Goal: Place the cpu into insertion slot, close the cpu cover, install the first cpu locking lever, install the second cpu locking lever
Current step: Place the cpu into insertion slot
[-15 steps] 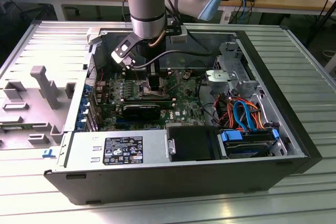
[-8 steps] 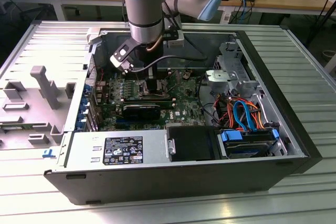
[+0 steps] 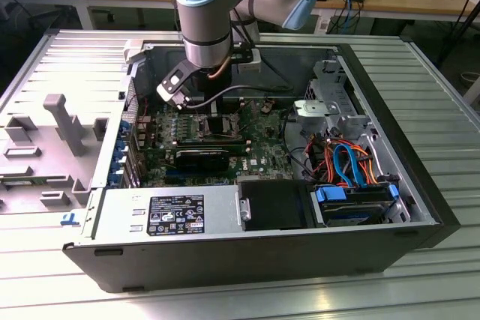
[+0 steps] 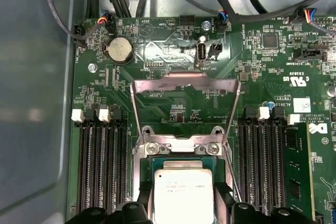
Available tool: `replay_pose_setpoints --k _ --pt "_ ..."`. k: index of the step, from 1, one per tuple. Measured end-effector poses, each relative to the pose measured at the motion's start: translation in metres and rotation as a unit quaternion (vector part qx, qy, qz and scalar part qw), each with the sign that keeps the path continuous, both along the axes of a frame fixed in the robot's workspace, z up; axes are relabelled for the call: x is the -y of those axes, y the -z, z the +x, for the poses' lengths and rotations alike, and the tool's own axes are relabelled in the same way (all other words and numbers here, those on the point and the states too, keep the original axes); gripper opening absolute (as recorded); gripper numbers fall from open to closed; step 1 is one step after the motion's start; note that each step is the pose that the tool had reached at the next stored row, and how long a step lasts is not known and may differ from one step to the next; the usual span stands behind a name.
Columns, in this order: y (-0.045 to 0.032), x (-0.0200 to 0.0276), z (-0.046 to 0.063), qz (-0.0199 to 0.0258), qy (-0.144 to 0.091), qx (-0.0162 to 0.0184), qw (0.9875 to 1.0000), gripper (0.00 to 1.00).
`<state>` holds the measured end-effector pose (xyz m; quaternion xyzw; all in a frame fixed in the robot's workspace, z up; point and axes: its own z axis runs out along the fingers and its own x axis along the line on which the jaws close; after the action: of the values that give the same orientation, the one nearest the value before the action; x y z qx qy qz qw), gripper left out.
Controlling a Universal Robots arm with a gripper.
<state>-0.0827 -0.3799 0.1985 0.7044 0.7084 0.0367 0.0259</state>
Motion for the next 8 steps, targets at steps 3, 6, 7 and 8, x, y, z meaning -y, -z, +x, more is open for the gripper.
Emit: replay_pose_setpoints --k 3,6,7,8 --pt "0.0025 -0.0003 -0.0009 0.0001 0.0 0.0 1.0 0.55" --pt "0.0034 -0.0005 -0.0014 0.0001 0.0 0.0 1.0 0.55" --pt "0.0037 -0.0006 -0.0014 0.0001 0.0 0.0 1.0 0.55" --pt "0.0039 -0.0006 -0.0014 0.0001 0.0 0.0 1.0 0.55"
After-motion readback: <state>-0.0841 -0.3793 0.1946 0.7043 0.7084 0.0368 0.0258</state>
